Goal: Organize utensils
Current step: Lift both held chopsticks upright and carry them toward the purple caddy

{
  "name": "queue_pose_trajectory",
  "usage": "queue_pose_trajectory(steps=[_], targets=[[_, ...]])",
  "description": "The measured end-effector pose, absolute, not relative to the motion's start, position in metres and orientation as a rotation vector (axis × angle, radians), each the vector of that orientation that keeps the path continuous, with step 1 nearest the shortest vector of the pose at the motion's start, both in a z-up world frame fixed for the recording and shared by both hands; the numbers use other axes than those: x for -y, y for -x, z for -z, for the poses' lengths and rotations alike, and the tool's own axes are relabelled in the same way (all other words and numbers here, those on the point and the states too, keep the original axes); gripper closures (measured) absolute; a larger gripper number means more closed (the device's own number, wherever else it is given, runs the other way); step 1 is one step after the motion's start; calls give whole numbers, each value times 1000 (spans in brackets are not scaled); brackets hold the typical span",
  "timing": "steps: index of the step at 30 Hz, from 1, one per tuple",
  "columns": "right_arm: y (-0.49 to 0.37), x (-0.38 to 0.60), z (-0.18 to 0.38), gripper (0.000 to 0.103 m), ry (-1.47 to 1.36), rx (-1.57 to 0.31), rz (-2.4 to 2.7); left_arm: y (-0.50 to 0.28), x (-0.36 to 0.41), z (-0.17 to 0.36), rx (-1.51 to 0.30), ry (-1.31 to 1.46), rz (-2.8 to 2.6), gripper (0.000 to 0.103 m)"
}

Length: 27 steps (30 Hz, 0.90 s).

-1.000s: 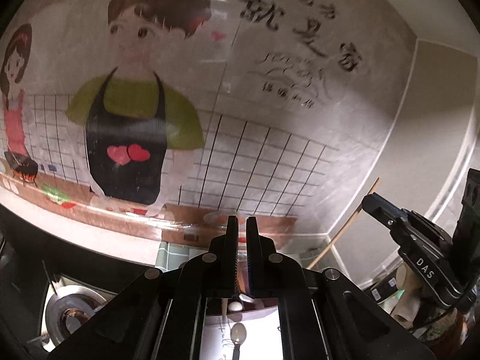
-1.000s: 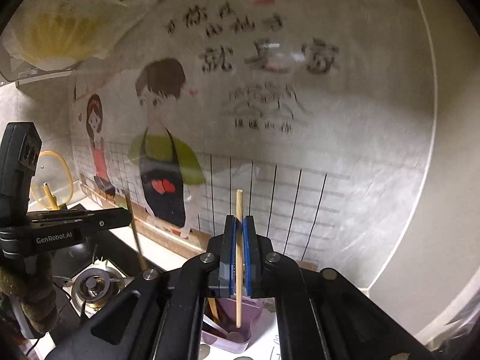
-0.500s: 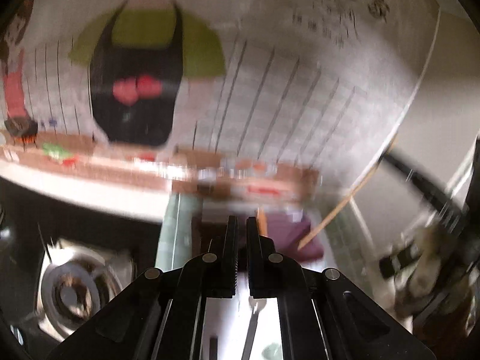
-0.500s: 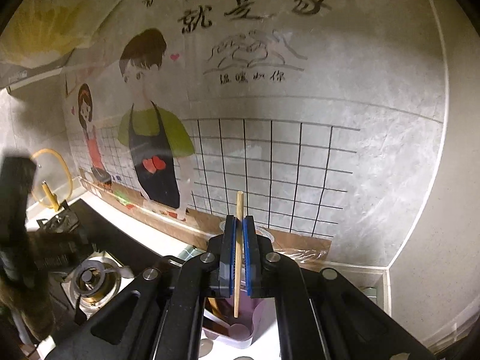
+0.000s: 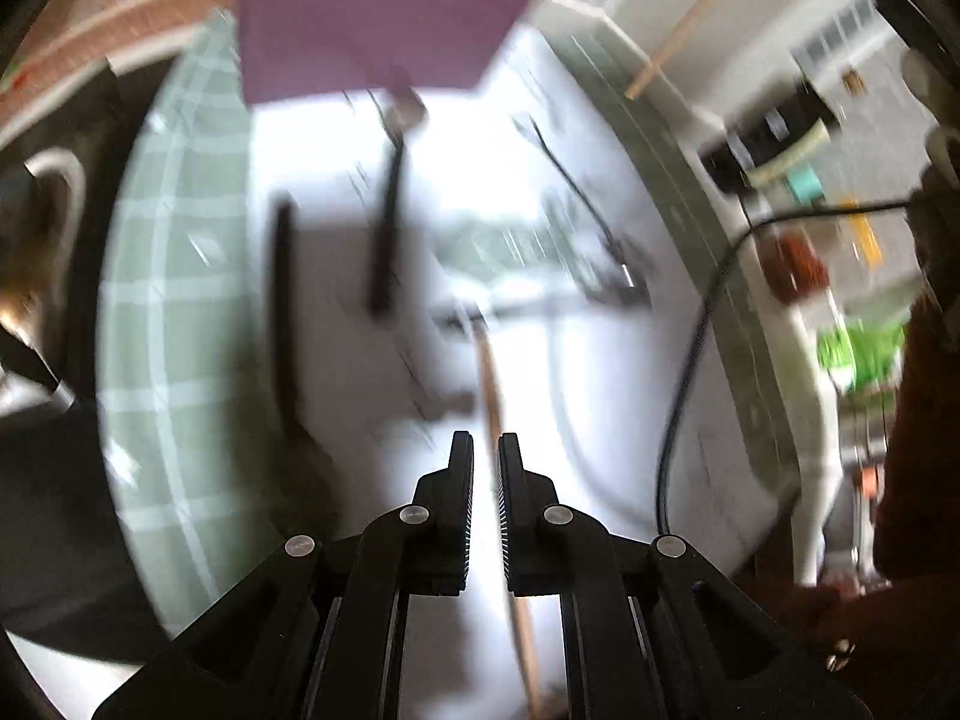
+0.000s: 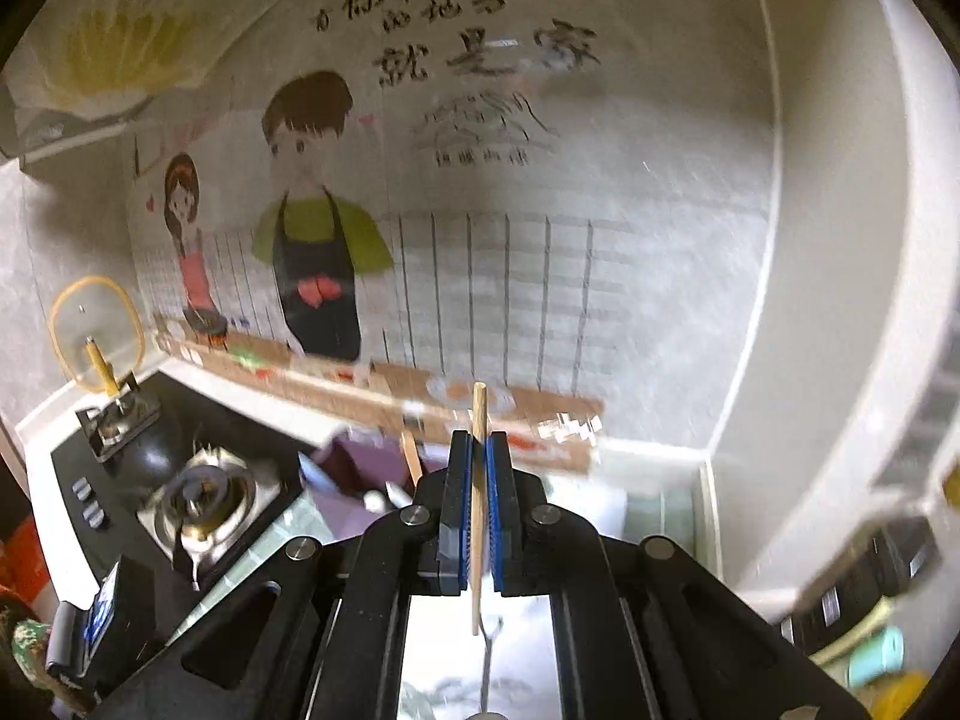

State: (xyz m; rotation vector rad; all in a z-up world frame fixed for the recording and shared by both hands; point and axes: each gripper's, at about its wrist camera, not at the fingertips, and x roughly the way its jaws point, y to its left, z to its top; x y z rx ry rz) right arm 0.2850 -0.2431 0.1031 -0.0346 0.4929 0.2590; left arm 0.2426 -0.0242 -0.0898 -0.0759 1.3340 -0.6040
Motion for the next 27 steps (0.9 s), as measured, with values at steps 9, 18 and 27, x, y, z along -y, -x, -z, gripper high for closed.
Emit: queue_pose_trajectory(steps=[9, 18, 27], targets=[[-251, 257, -63, 98, -47, -553, -227, -225, 54, 100, -1330, -36, 499, 94], [-241, 256, -57, 98, -75, -552, -232, -228, 47, 102, -1297, -38, 474, 97], [-241, 253, -60, 98, -101, -554, -257, -240, -1, 44, -1058, 159, 433, 98]])
